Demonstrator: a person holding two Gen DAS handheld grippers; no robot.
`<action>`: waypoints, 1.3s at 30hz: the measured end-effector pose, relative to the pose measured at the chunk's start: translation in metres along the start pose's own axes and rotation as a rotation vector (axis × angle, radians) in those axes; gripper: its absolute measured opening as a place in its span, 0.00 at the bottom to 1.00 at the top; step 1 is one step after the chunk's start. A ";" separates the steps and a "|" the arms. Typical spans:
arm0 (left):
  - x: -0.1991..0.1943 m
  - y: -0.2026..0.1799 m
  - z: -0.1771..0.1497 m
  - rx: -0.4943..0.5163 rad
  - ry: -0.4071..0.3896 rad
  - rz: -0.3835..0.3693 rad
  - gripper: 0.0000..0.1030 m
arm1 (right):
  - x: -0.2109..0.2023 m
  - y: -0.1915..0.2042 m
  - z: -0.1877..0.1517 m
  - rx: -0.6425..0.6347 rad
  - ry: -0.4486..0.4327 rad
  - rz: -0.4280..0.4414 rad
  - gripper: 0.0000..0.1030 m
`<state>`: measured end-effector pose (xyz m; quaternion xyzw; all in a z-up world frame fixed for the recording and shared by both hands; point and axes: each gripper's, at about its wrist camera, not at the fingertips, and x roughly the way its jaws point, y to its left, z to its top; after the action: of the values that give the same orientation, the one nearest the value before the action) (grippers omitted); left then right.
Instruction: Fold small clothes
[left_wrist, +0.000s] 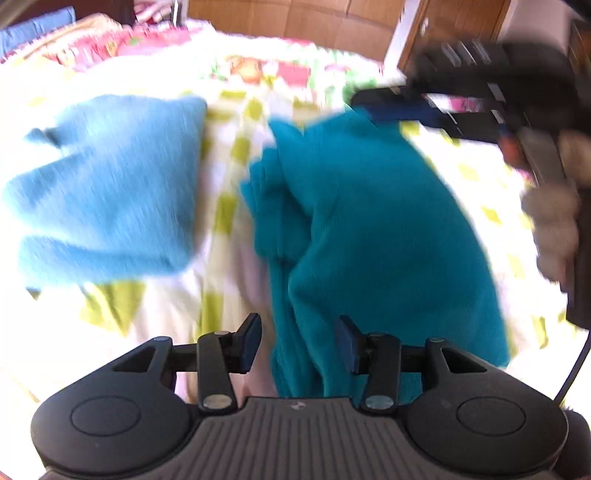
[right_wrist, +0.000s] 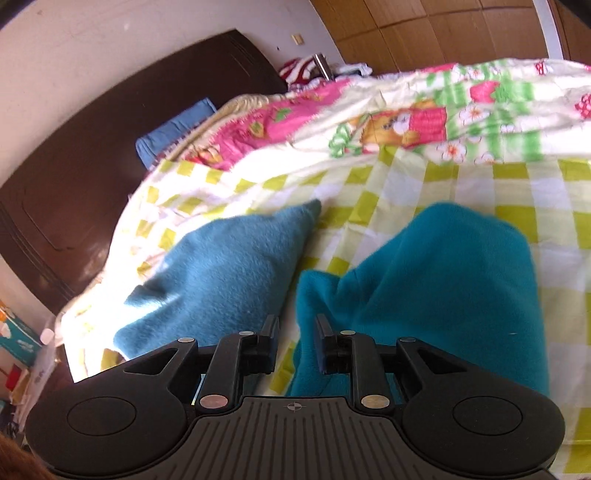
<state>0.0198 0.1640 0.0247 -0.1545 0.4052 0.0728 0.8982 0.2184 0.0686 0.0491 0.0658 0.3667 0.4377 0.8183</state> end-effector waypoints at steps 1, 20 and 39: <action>-0.006 -0.003 0.007 -0.009 -0.033 -0.014 0.56 | -0.013 -0.004 0.002 -0.008 -0.028 -0.025 0.28; 0.088 -0.005 0.054 0.061 -0.040 0.077 0.69 | -0.065 -0.077 -0.167 0.263 0.177 -0.036 0.28; 0.106 -0.017 0.073 0.146 -0.092 0.081 0.67 | -0.028 -0.145 -0.047 0.348 -0.108 -0.178 0.65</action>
<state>0.1460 0.1729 -0.0059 -0.0686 0.3737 0.0864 0.9210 0.2746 -0.0516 -0.0318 0.1969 0.3966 0.2893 0.8487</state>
